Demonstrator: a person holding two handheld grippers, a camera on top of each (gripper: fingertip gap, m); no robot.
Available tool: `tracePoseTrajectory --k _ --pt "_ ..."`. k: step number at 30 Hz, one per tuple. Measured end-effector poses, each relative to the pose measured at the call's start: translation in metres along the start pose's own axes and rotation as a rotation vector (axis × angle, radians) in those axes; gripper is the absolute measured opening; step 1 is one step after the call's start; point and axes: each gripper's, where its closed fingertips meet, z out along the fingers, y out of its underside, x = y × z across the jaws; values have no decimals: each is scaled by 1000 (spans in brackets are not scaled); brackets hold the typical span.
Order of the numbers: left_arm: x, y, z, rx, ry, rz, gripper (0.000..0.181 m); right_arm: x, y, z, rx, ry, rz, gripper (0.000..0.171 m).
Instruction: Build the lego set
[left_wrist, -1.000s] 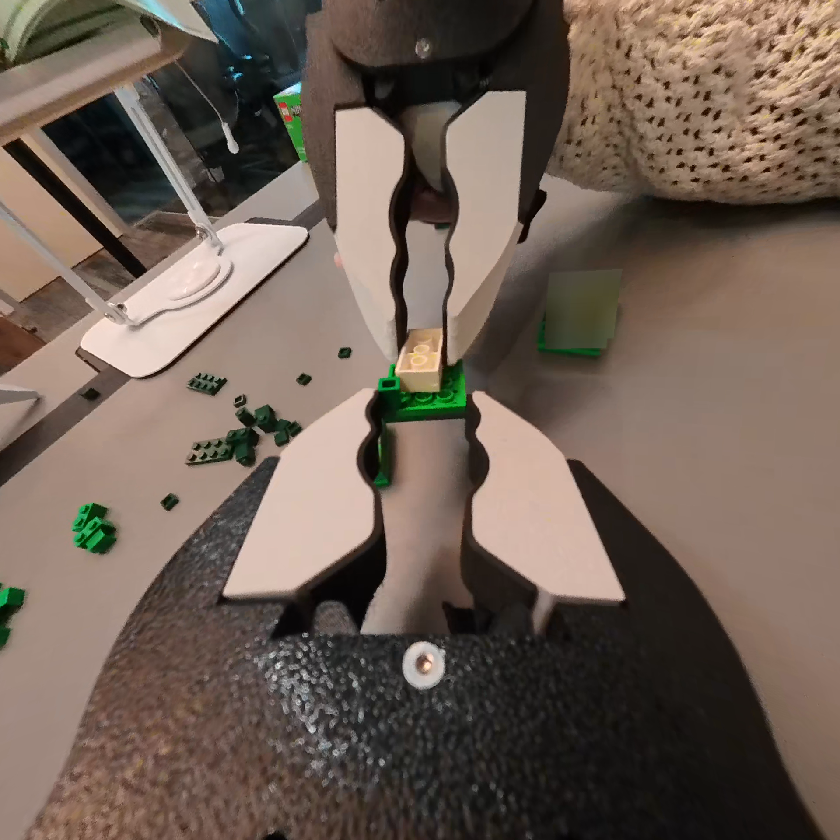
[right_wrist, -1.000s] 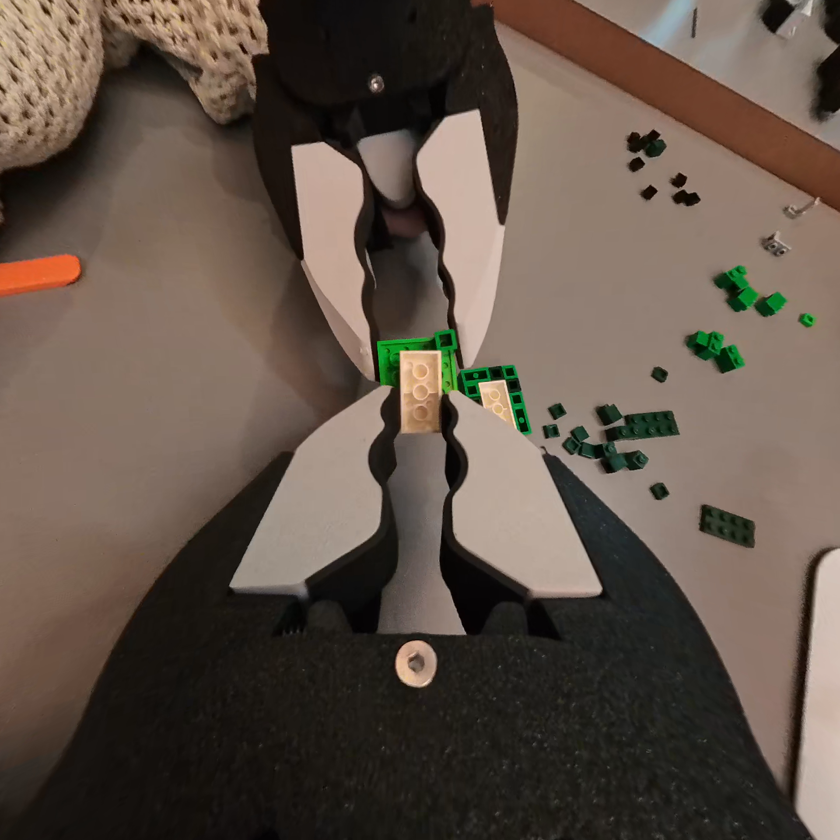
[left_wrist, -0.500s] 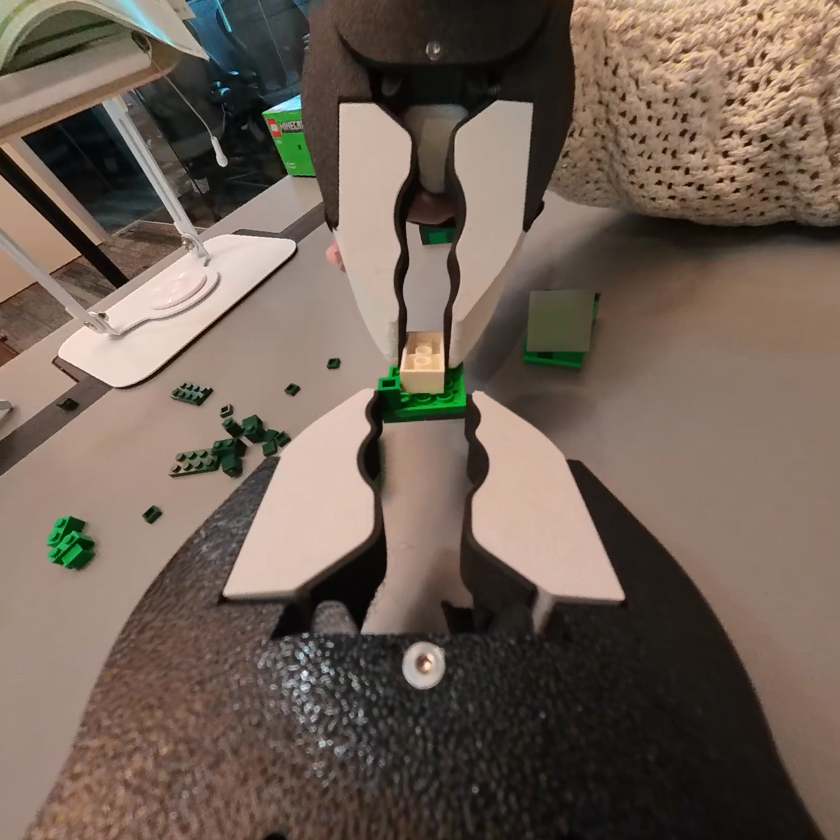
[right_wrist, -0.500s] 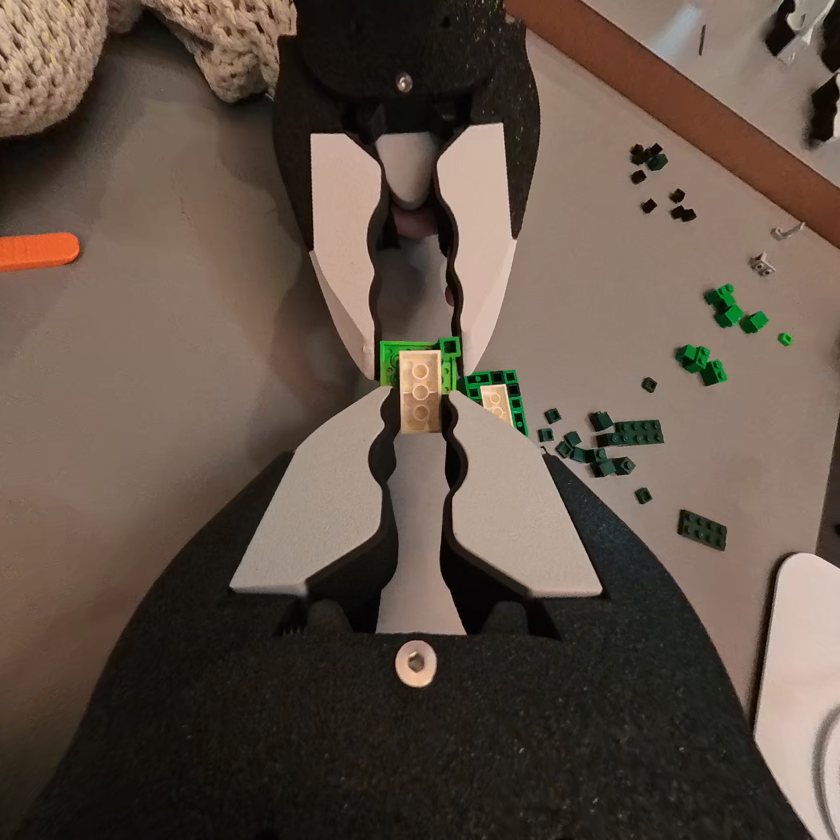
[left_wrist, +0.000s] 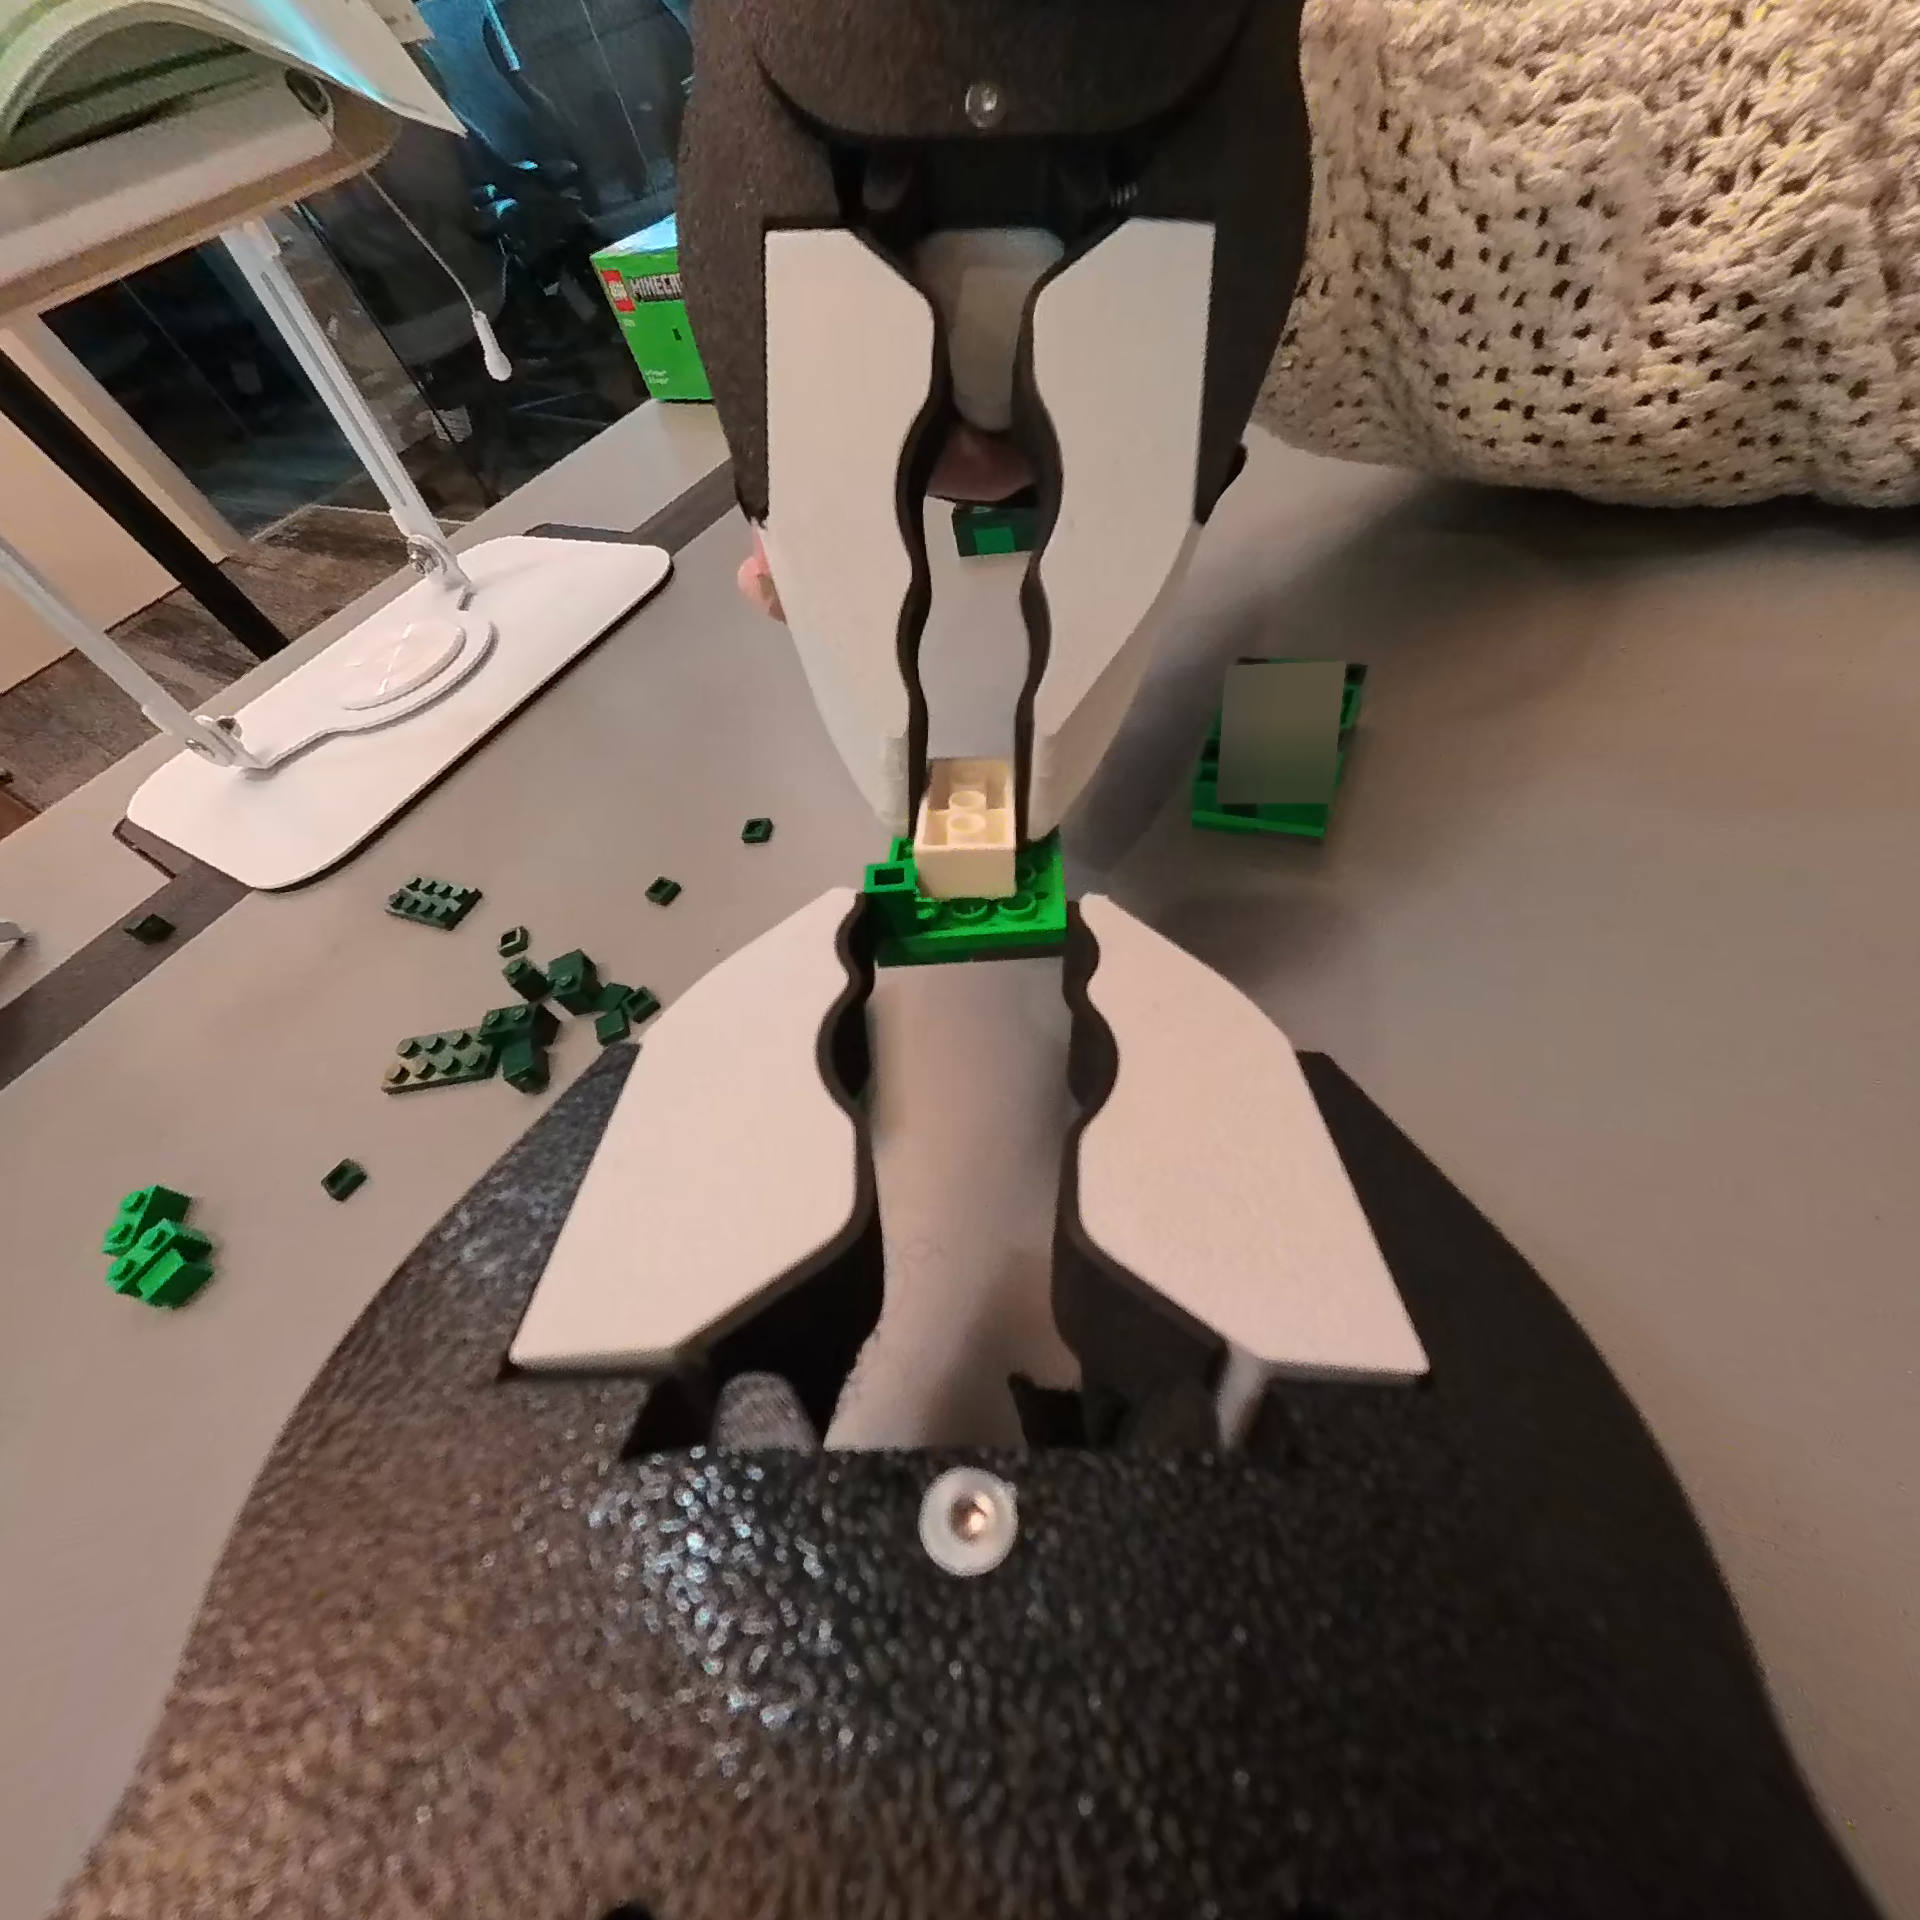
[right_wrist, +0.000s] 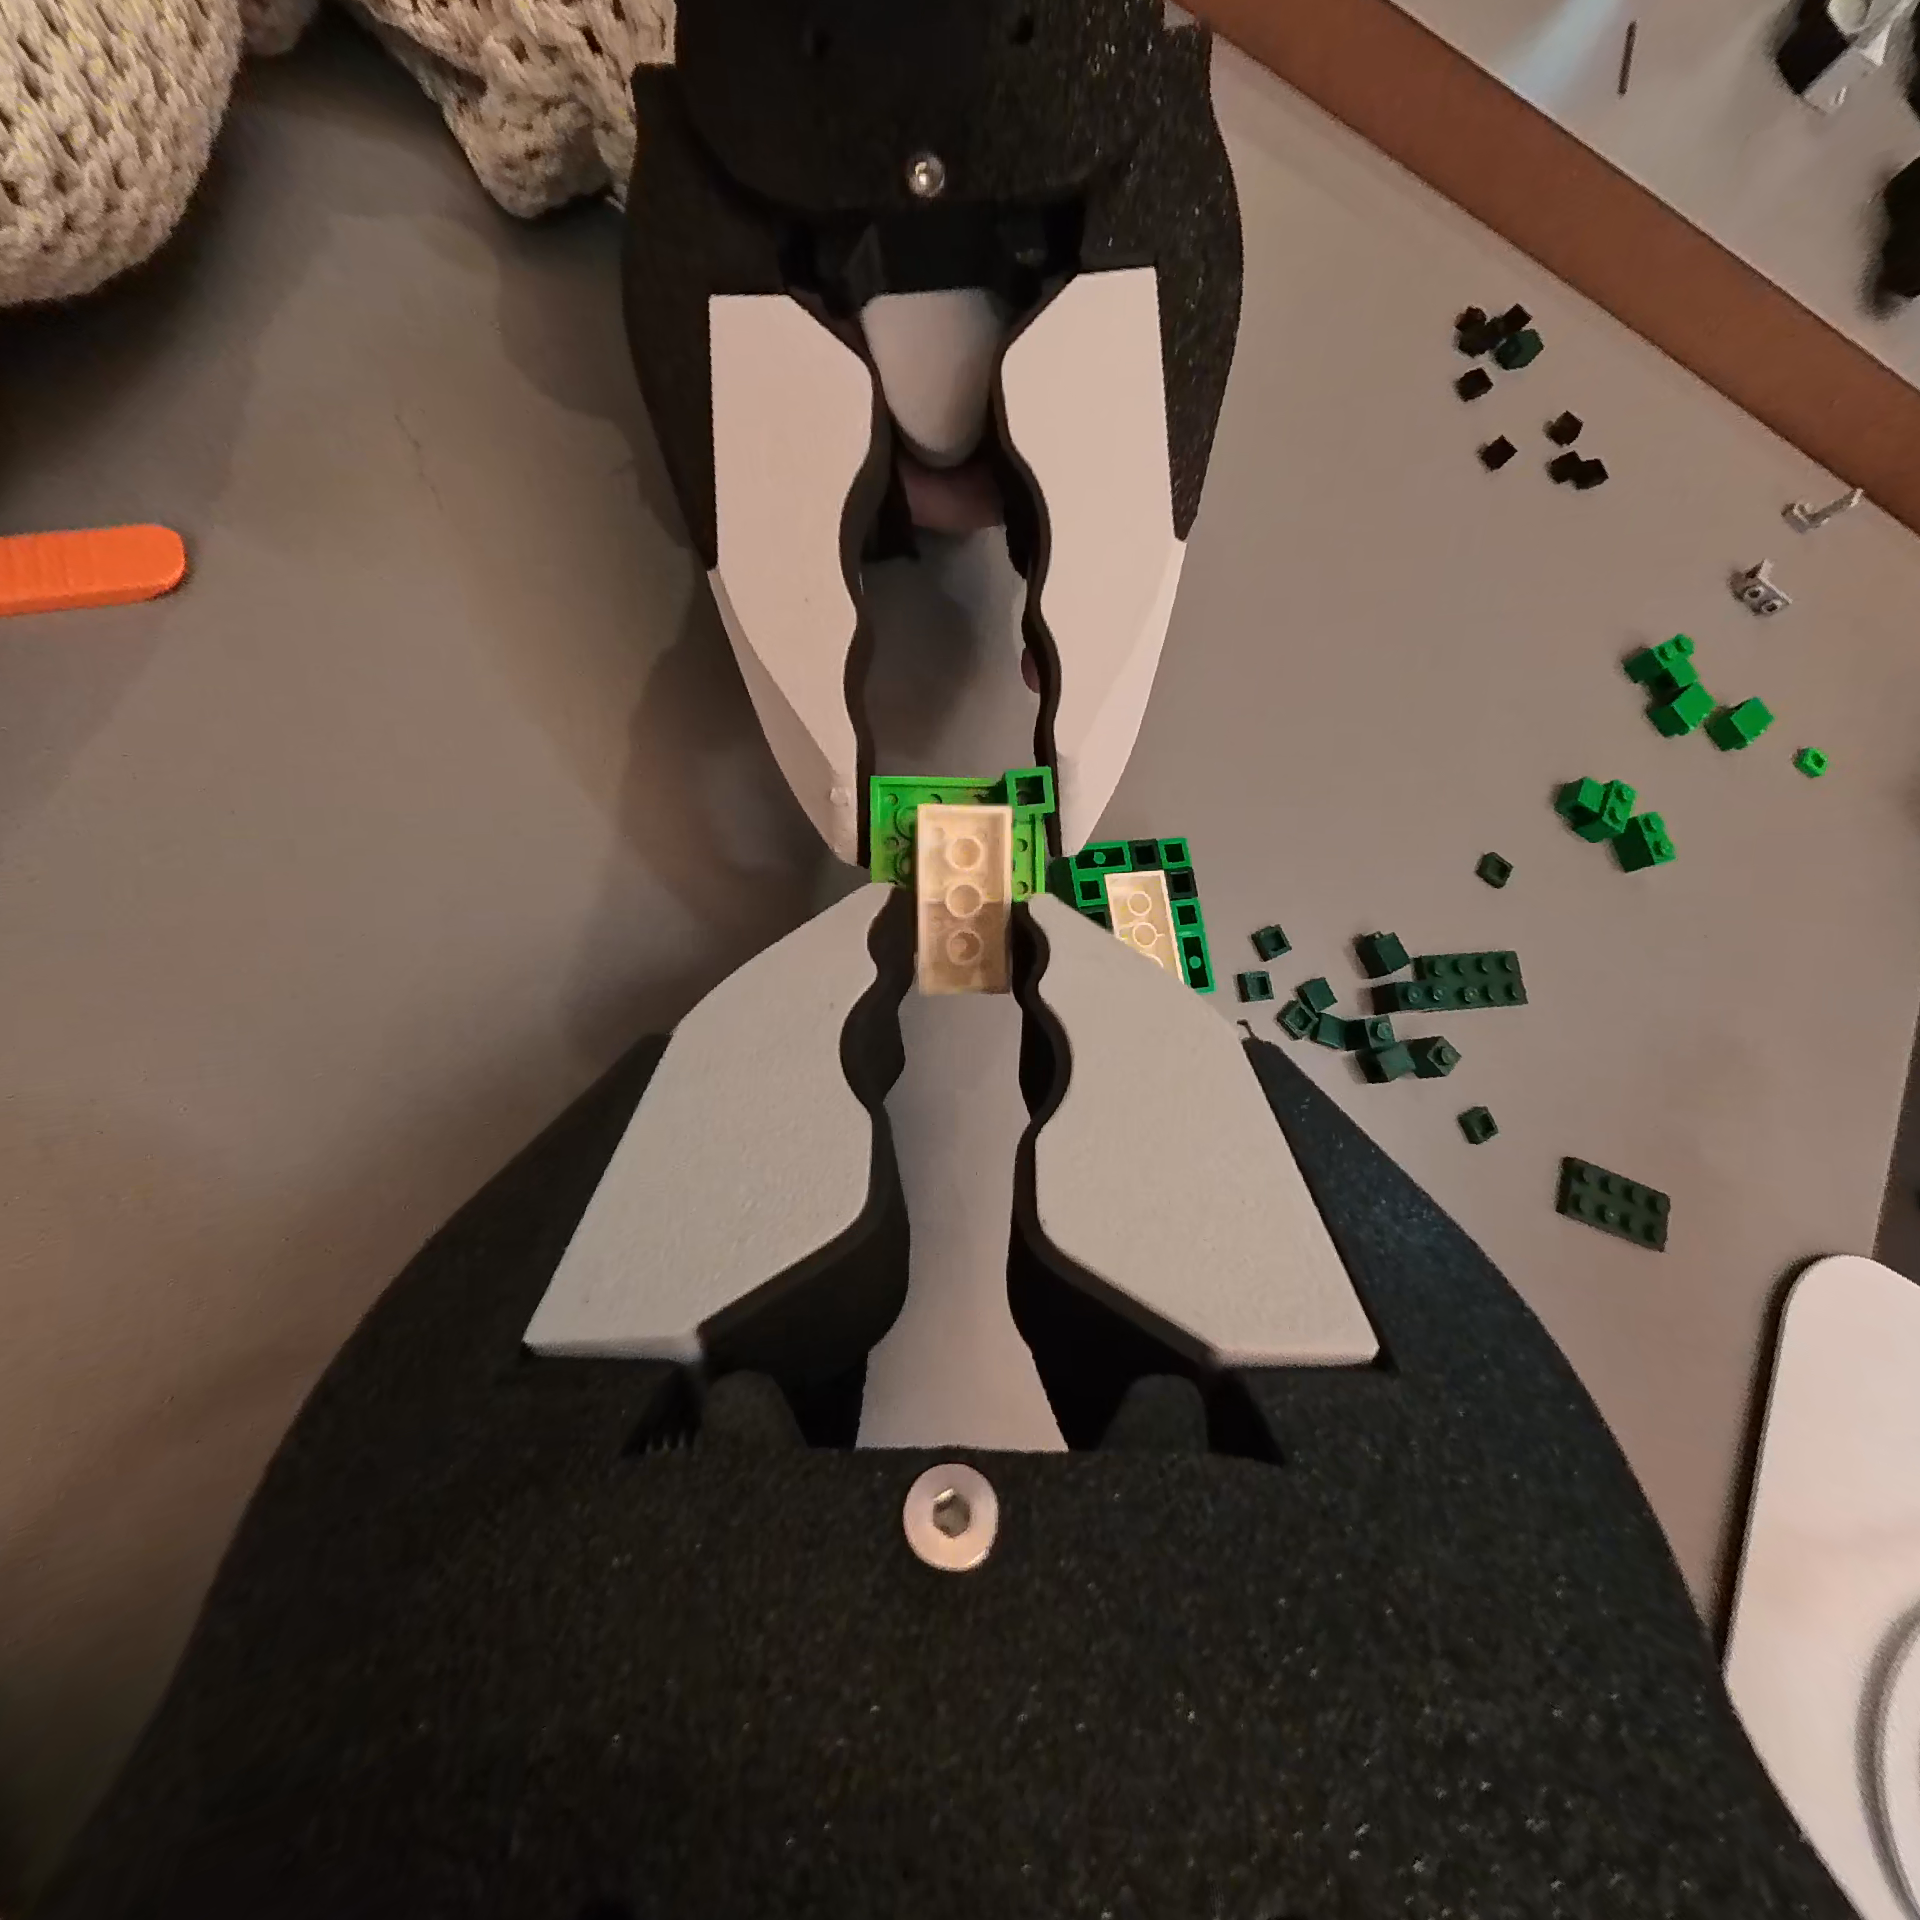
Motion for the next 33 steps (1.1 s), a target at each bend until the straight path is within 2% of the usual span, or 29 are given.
tracePoseTrajectory --k 8,13,15,18,21,24,27,30,33 --pt "-2 -1 -1 7 -9 -12 35 4 -3 -1 17 24 -11 24" --pt "-17 -6 -7 51 -67 -100 35 13 -10 -12 84 105 -83 52" --pt "-27 -9 -12 83 -109 -152 35 20 -17 -14 119 187 -157 68" --pt "-41 -15 -21 129 -168 -219 35 40 -22 -11 57 425 -329 76" --pt "-46 -18 -26 143 -195 -260 35 55 -29 -4 -24 663 -499 74" --pt "-45 -18 -25 134 -194 -280 35 56 -36 2 -91 788 -632 65" --pt "-40 -18 -21 131 -171 -298 35 56 -35 8 -171 851 -714 50" --pt "-38 -18 -19 121 -167 -304 35 57 -33 11 -209 886 -757 26" --pt "-37 -16 -19 110 -166 -321 34 58 -31 13 -225 881 -748 21"
